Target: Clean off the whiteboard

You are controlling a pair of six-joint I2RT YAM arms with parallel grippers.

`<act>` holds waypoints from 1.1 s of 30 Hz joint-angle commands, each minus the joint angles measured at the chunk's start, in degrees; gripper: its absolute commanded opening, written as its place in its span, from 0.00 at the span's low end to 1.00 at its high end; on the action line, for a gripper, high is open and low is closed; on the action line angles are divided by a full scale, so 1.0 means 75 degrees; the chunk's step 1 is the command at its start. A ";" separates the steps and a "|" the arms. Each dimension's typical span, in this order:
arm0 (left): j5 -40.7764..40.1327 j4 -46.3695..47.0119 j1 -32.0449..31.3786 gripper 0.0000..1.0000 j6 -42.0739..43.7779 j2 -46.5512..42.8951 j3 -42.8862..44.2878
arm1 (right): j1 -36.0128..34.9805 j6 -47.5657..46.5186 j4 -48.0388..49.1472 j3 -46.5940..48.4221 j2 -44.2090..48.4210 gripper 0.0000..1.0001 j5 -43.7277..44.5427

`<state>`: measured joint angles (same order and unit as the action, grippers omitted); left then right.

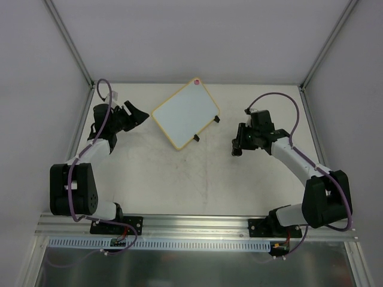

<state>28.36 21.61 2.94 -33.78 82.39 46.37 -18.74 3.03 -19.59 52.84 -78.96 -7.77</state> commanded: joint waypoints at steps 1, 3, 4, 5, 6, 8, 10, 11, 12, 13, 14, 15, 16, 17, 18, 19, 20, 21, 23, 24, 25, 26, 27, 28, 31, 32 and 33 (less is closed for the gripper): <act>-0.1189 -0.0185 -0.0064 0.66 -0.0125 -0.0763 -0.0451 | -0.0079 0.0089 -0.0083 0.0443 -0.0311 0.01 -0.0054; -0.1471 -0.0255 -0.0064 0.66 -0.0311 -0.1116 -0.0791 | -0.0102 0.0089 -0.0094 0.0595 -0.0545 0.03 -0.0042; -0.1693 -0.0291 -0.0052 0.67 -0.0405 -0.1455 -0.0920 | -0.0103 0.0112 -0.0141 0.0653 -0.0802 0.05 -0.0042; -0.1742 -0.0395 -0.0075 0.67 -0.0464 -0.1609 -0.1130 | -0.0149 0.0147 -0.0234 0.0735 -0.0967 0.06 -0.0042; -0.1765 -0.0512 -0.0110 0.68 -0.0465 -0.1750 -0.1190 | -0.0196 0.0124 -0.0270 0.0898 -0.1131 0.07 -0.0031; -0.2138 -0.0945 -0.0181 0.68 -0.0453 -0.2206 -0.1295 | -0.0289 0.0054 -0.0363 0.1028 -0.1576 0.09 0.0016; -0.2246 -0.1251 -0.0298 0.76 -0.0406 -0.2827 -0.1471 | -0.0325 0.0042 -0.0352 0.1123 -0.1799 0.10 0.0040; -0.2351 -0.1333 -0.0321 0.89 -0.0429 -0.3038 -0.1657 | -0.0337 0.0030 -0.0364 0.1146 -0.1986 0.11 0.0040; -0.2352 -0.1438 -0.0345 0.95 -0.0453 -0.3272 -0.1740 | -0.0349 0.0018 -0.0376 0.1158 -0.2046 0.12 0.0040; -0.2363 -0.1474 -0.0345 0.99 -0.0441 -0.3680 -0.1822 | -0.0337 0.0007 -0.0376 0.1193 -0.2116 0.15 0.0040; -0.2386 -0.1532 -0.0357 0.99 -0.0430 -0.3870 -0.1951 | -0.0360 -0.0017 -0.0376 0.1193 -0.2163 0.16 0.0017; -0.2433 -0.1579 -0.0357 0.99 -0.0383 -0.4069 -0.2010 | -0.0360 -0.0017 -0.0387 0.1193 -0.2187 0.20 0.0028; -0.2457 -0.1754 -0.0357 0.99 -0.0360 -0.4361 -0.2034 | -0.0372 -0.0063 -0.0376 0.1193 -0.2175 0.27 0.0005; -0.2480 -0.1883 -0.0357 0.99 -0.0301 -0.4469 -0.2011 | -0.0384 -0.0064 -0.0376 0.1193 -0.2164 0.29 -0.0007; -0.2562 -0.2024 -0.0357 0.99 -0.0208 -0.4562 -0.1988 | -0.0384 -0.0064 -0.0376 0.1181 -0.2117 0.31 0.0016; -0.2574 -0.2304 -0.0357 0.99 -0.0161 -0.4726 -0.1952 | -0.0384 -0.0064 -0.0376 0.1170 -0.2082 0.34 0.0074; -0.2586 -0.2399 -0.0357 0.99 -0.0125 -0.4797 -0.1894 | -0.0384 -0.0064 -0.0376 0.1158 -0.2035 0.38 0.0098; -0.2586 -0.2481 -0.0357 0.99 -0.0067 -0.4867 -0.1882 | -0.0384 -0.0064 -0.0376 0.1158 -0.1988 0.41 0.0122; -0.2528 -0.2599 -0.0357 0.99 -0.0031 -0.5055 -0.1870 | -0.0384 -0.0064 -0.0376 0.1158 -0.1883 0.44 0.0157; -0.2527 -0.2657 -0.0357 0.99 -0.0020 -0.5102 -0.1858 | -0.0372 -0.0052 -0.0387 0.1158 -0.1836 0.45 0.0146; -0.2527 -0.2704 -0.0357 0.99 -0.0008 -0.5195 -0.1870 | -0.0372 -0.0052 -0.0376 0.1146 -0.1754 0.50 0.0099; -0.2493 -0.2740 -0.0357 0.99 0.0004 -0.5219 -0.1858 | -0.0384 -0.0052 -0.0376 0.1146 -0.1730 0.52 0.0110; -0.2469 -0.2810 -0.0357 0.99 0.0016 -0.5243 -0.1835 | -0.0372 -0.0040 -0.0376 0.1146 -0.1707 0.53 0.0122; -0.2457 -0.2845 -0.0345 0.99 0.0016 -0.5290 -0.1823 | -0.0384 -0.0052 -0.0387 0.1135 -0.1660 0.54 0.0226; -0.2375 -0.2846 -0.0345 0.99 -0.0019 -0.5372 -0.1823 | -0.0384 -0.0087 -0.0422 0.1053 -0.1438 0.54 0.0484; -0.2352 -0.2846 -0.0357 0.99 -0.0019 -0.5395 -0.1846 | -0.0384 -0.0076 -0.0399 0.1006 -0.1263 0.55 0.0578; -0.2375 -0.2846 -0.0357 0.99 0.0004 -0.5407 -0.1847 | -0.0384 -0.0087 -0.0399 0.0982 -0.1203 0.55 0.0660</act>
<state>10.11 0.54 0.69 -35.05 42.98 31.66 -21.28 2.72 -21.85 59.53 -92.42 -5.87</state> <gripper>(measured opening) 0.990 0.545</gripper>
